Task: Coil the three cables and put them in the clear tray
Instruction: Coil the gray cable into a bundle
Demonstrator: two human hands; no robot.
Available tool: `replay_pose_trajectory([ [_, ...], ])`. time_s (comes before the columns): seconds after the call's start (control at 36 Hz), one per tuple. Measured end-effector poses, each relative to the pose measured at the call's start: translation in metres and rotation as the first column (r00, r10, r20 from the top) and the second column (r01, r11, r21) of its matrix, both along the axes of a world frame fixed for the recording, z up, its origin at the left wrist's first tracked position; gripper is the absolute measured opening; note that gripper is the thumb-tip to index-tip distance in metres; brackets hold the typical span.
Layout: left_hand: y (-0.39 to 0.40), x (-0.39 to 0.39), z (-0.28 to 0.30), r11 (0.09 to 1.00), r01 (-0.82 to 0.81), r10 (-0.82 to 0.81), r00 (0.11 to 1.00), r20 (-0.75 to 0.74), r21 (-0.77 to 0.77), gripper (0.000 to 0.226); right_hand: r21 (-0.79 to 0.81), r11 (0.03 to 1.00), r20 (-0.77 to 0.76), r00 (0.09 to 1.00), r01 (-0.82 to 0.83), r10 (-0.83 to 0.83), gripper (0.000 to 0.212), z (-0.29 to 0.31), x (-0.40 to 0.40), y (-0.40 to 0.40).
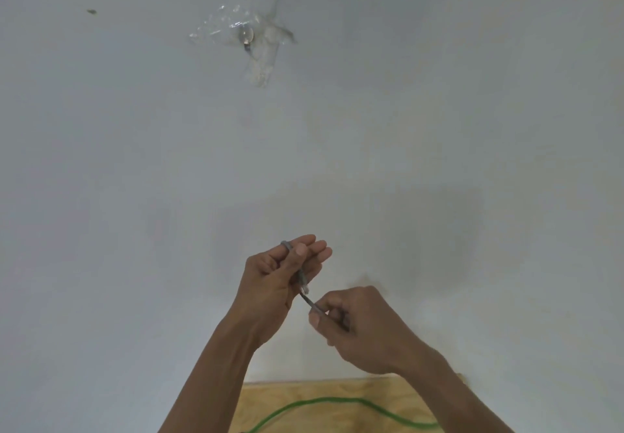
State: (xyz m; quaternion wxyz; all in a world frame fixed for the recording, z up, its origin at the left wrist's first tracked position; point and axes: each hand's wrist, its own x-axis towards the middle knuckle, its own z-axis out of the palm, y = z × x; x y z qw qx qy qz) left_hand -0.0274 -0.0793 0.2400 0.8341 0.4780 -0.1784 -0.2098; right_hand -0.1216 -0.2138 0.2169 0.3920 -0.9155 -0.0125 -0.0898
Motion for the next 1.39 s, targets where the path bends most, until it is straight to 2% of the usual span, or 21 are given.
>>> replay_pose_trajectory([
  [0.22,-0.009,0.002,-0.007,0.995,-0.056,0.049,0.995,0.084,0.078,0.037,-0.123,0.992,0.027,0.999,0.033,-0.029,0.018,0.012,0.002,-0.009],
  [0.42,-0.007,0.006,-0.01,0.999,-0.013,0.012,0.999,0.034,0.048,0.041,-0.319,0.94,0.063,0.992,0.125,-0.11,0.022,0.017,0.006,-0.008],
  [0.61,-0.008,0.006,-0.002,0.987,0.016,-0.032,0.995,0.098,0.159,0.041,-0.366,0.918,0.061,0.988,0.152,-0.14,0.027,0.006,0.009,-0.002],
  [0.78,-0.012,0.005,0.0,0.994,0.041,-0.041,0.999,-0.004,0.097,0.037,-0.365,0.906,0.027,0.975,0.215,-0.221,0.03,-0.012,0.018,-0.002],
  [0.86,-0.014,0.002,0.002,0.996,0.055,-0.051,0.997,-0.056,0.071,0.035,-0.317,0.911,0.016,0.962,0.263,-0.273,0.03,-0.02,0.023,-0.004],
  [0.94,-0.012,0.002,0.003,0.994,0.066,-0.057,0.992,-0.109,0.085,0.042,-0.259,0.919,0.016,0.953,0.296,-0.303,0.027,-0.023,0.026,-0.009],
  [1.11,-0.001,0.008,0.003,0.949,0.098,-0.101,0.995,-0.006,0.3,0.031,-0.163,0.914,0.06,0.928,0.372,-0.367,0.023,-0.02,0.029,-0.016],
  [1.31,-0.001,0.006,-0.003,0.935,0.056,-0.071,0.997,0.03,0.351,0.035,-0.15,0.902,0.058,0.915,0.404,-0.4,0.023,-0.016,0.036,-0.023],
  [1.39,-0.004,0.003,0.0,0.952,0.081,-0.072,0.997,-0.041,0.294,0.045,-0.166,0.896,0.06,0.911,0.411,-0.407,0.024,-0.017,0.037,-0.026],
])
